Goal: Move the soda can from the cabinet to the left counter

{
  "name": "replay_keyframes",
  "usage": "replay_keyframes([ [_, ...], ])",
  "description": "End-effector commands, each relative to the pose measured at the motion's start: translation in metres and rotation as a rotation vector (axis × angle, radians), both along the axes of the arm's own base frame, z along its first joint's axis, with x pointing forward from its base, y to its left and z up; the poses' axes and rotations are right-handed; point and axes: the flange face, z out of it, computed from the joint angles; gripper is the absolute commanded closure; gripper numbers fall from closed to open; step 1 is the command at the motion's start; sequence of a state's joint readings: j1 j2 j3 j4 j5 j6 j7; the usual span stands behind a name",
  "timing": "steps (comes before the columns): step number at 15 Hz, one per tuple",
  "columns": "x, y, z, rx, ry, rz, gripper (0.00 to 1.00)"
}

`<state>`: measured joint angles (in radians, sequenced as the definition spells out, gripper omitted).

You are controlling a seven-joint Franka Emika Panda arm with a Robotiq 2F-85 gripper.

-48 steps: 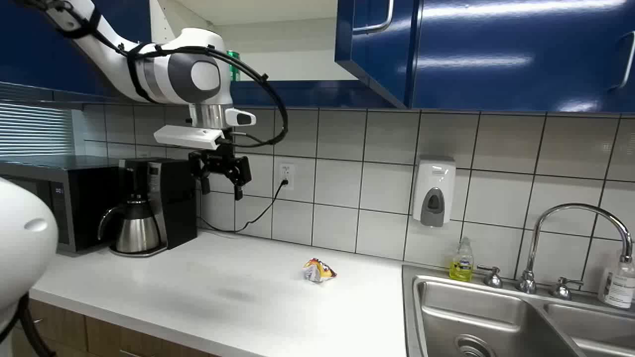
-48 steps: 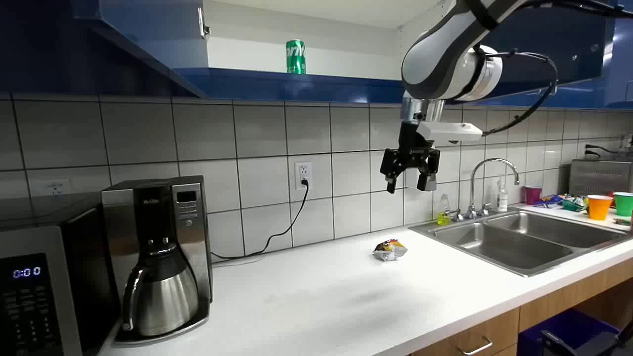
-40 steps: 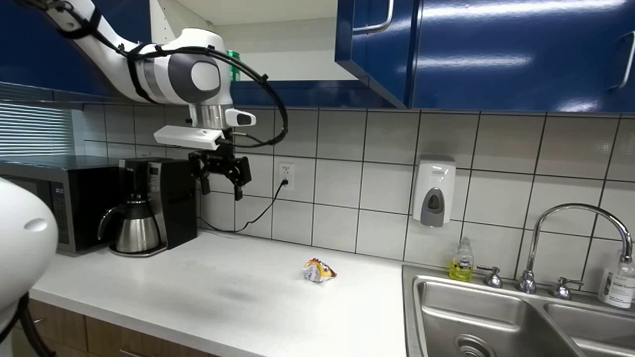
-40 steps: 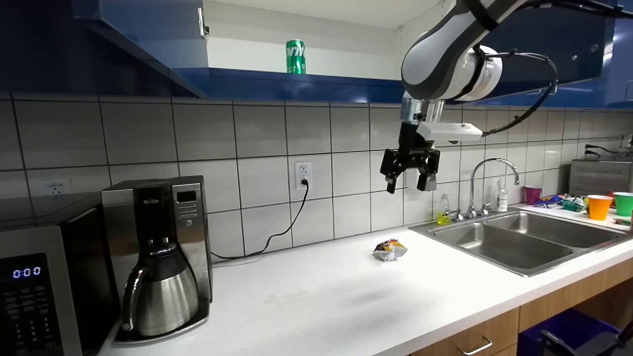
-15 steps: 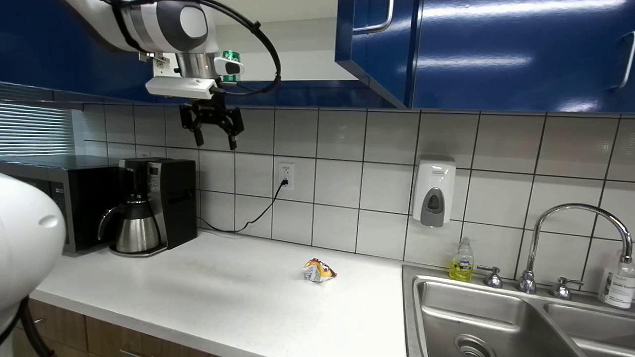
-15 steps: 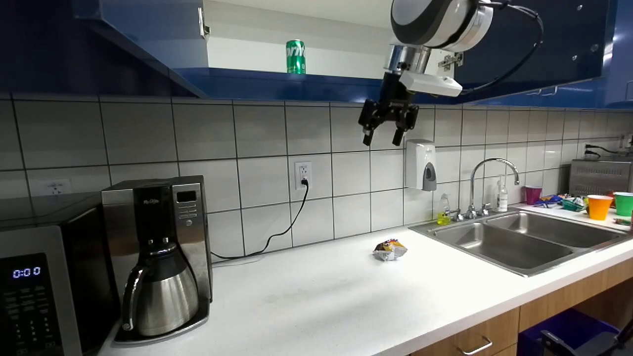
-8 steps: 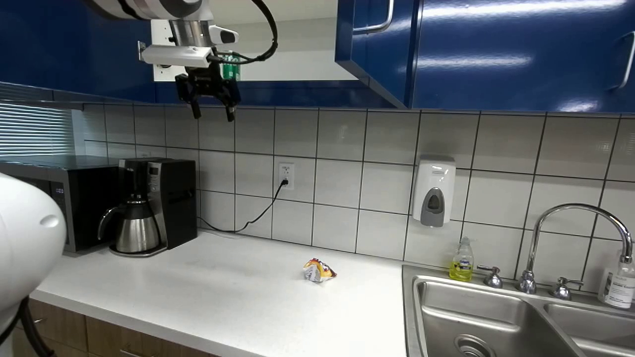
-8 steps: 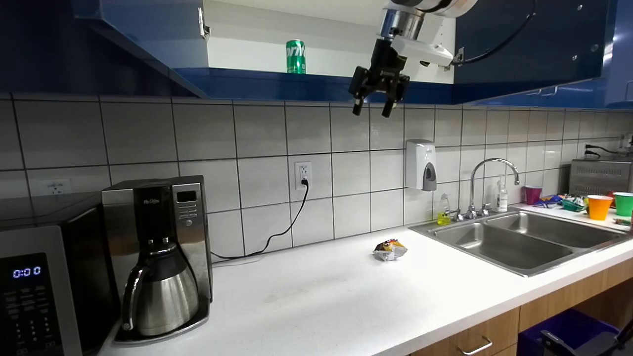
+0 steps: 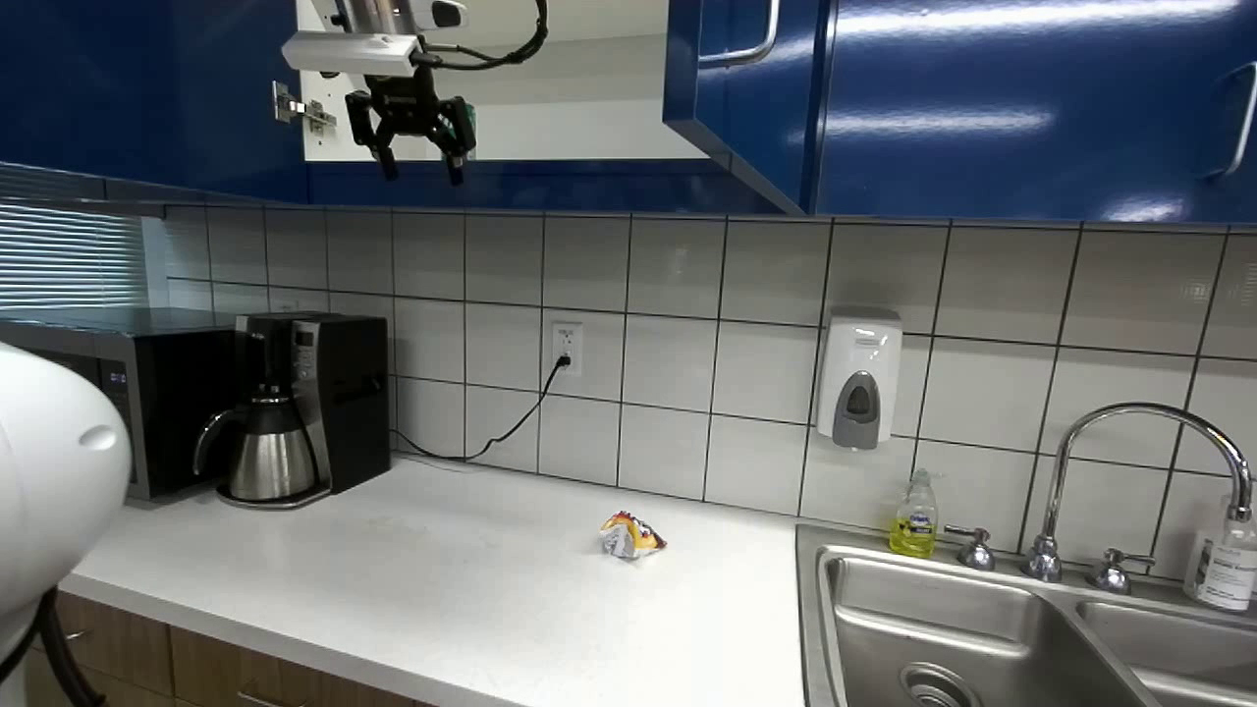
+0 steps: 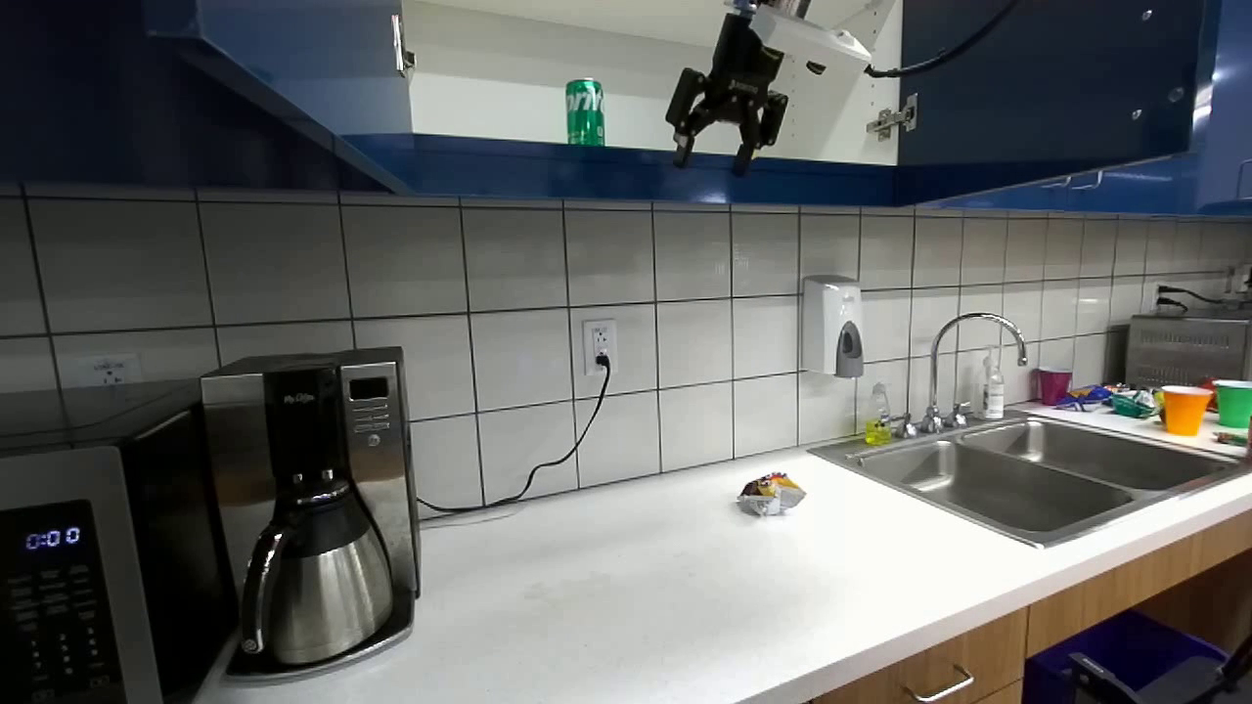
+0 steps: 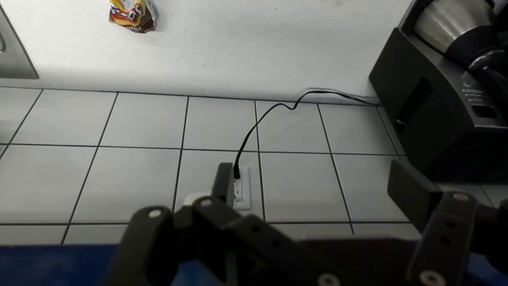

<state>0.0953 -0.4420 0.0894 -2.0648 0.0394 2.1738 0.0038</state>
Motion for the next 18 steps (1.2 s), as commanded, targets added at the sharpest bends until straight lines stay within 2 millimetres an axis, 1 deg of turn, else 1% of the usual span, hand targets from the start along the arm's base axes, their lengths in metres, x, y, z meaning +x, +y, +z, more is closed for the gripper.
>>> replay_keyframes([
  [1,0.013,0.012,0.03,-0.005,0.009,-0.018,0.0],
  [4,0.018,0.017,0.045,-0.002,0.02,-0.023,0.0],
  [9,0.032,0.023,0.066,0.012,0.018,-0.032,0.0],
  [13,0.049,0.028,0.078,0.01,0.001,-0.048,0.0],
  [18,0.075,0.037,0.087,-0.013,-0.027,-0.07,0.0],
])
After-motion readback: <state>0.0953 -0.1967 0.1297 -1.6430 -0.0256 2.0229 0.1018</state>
